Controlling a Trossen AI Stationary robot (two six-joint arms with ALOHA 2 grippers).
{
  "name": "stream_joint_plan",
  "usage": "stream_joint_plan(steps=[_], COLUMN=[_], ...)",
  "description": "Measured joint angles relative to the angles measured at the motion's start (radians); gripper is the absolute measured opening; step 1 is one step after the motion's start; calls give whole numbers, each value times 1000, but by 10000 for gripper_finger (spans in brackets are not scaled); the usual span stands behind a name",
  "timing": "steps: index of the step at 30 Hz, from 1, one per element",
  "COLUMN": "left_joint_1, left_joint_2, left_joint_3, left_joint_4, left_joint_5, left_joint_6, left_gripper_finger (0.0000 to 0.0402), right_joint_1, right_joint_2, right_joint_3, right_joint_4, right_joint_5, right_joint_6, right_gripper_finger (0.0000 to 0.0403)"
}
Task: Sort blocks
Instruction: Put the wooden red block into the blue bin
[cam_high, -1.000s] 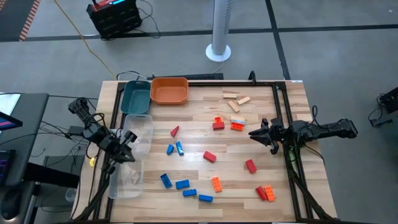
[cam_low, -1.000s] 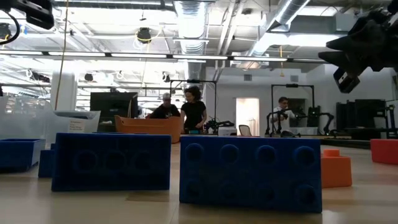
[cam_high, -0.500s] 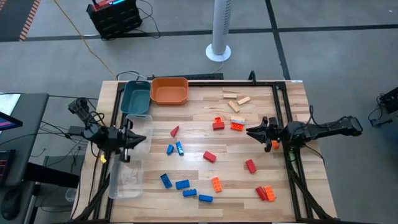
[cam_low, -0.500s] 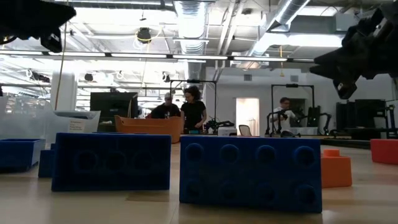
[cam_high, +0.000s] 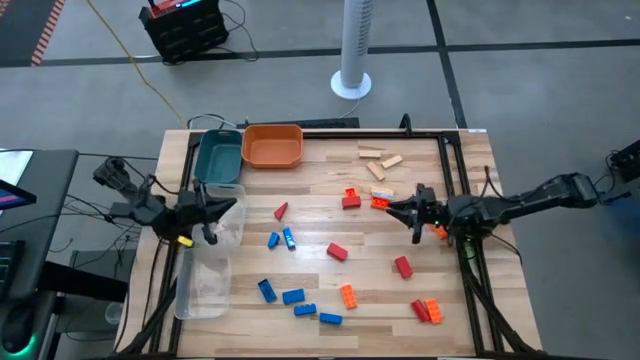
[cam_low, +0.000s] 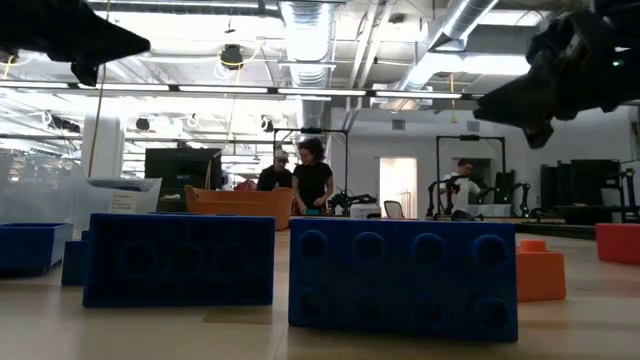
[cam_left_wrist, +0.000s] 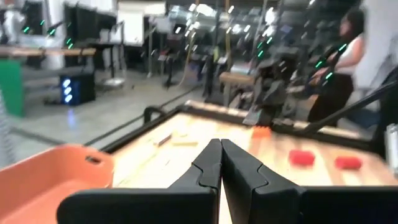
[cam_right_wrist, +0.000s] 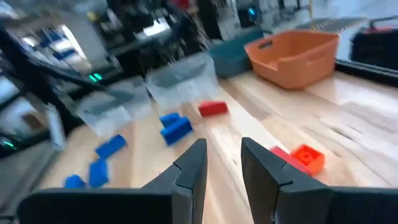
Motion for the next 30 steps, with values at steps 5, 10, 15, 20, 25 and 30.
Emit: stream_joint_plan(steps=[5,10,15,20,25,30], left_joint_1=[71,117,122,125,156,221], left_joint_2=[157,309,436,542,652,786], left_joint_3=[117,205,249,295,372,456], left_joint_4=[-155,-204,-244,-306,-378,-474], left_joint_5=[3,41,93,94,182,248], left_joint_6=[-117,-163,-233,-304,-372,-402], left_gripper_finger=[4,24,84,145,181,198], right_joint_1=[14,65,144,215,239,236], right_joint_2=[170,318,448,566,686,781], right_joint_3=[71,109,144,207,296,373], right_joint_4=[18,135,257,280,260,205], right_joint_5=[8,84,158,262,269,271], right_joint_6=[8,9,-4,-2,-7,-27], right_gripper_finger=[108,108,108,108,108,108])
